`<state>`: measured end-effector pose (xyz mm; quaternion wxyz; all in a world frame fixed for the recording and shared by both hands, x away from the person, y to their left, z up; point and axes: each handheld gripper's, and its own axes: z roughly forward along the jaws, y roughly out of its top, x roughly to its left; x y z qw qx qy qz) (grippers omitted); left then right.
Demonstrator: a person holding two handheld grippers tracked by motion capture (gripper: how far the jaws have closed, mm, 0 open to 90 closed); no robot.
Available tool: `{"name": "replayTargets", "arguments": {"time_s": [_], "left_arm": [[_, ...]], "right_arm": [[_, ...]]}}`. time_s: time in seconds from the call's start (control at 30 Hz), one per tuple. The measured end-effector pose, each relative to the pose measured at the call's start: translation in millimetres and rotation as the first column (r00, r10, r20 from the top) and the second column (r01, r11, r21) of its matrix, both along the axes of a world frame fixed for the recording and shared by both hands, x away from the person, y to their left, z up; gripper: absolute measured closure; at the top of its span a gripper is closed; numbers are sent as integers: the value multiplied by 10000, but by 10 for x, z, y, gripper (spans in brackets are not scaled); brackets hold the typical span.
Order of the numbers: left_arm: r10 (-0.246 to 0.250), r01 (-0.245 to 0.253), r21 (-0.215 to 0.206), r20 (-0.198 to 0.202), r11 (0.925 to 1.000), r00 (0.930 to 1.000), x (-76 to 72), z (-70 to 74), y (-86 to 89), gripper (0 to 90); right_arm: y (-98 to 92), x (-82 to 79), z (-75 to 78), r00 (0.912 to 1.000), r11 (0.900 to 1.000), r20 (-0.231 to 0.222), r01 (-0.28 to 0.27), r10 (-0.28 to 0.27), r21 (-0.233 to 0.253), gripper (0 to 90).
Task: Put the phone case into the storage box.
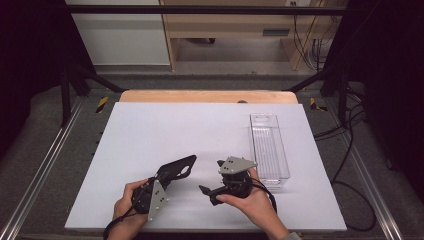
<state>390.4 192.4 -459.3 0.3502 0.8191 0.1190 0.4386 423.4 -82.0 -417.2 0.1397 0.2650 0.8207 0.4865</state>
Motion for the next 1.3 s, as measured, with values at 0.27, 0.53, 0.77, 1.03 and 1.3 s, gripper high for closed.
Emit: {"name": "replayTargets", "arguments": {"time_s": [0.27, 0.53, 0.77, 1.03, 1.3], "left_arm": [[-193, 186, -676, -104, 9975, 9998, -5, 39, 29, 807], [-294, 199, -1784, -507, 9838, 9983, 23, 73, 113, 807], [-56, -125, -2472, -724, 9689, 9974, 53, 98, 234, 807], [-162, -127, -2960, -947, 9551, 9954, 61, 109, 267, 807], [-341, -84, -3566, -1127, 9342, 9930, 64, 135, 301, 808]], "right_arm": [[-56, -40, -117, 9994, 9981, 114, 323, -329, 527, 76], [-31, -41, -207, 9992, 9976, 49, 394, -398, 570, 75], [4, -55, -228, 9995, 9982, 154, 282, -290, 525, 67], [-3, -34, -241, 9992, 9950, -21, 395, -395, 916, 66], [-48, -22, -240, 9984, 9880, -76, 562, -557, 1436, 56]]}}
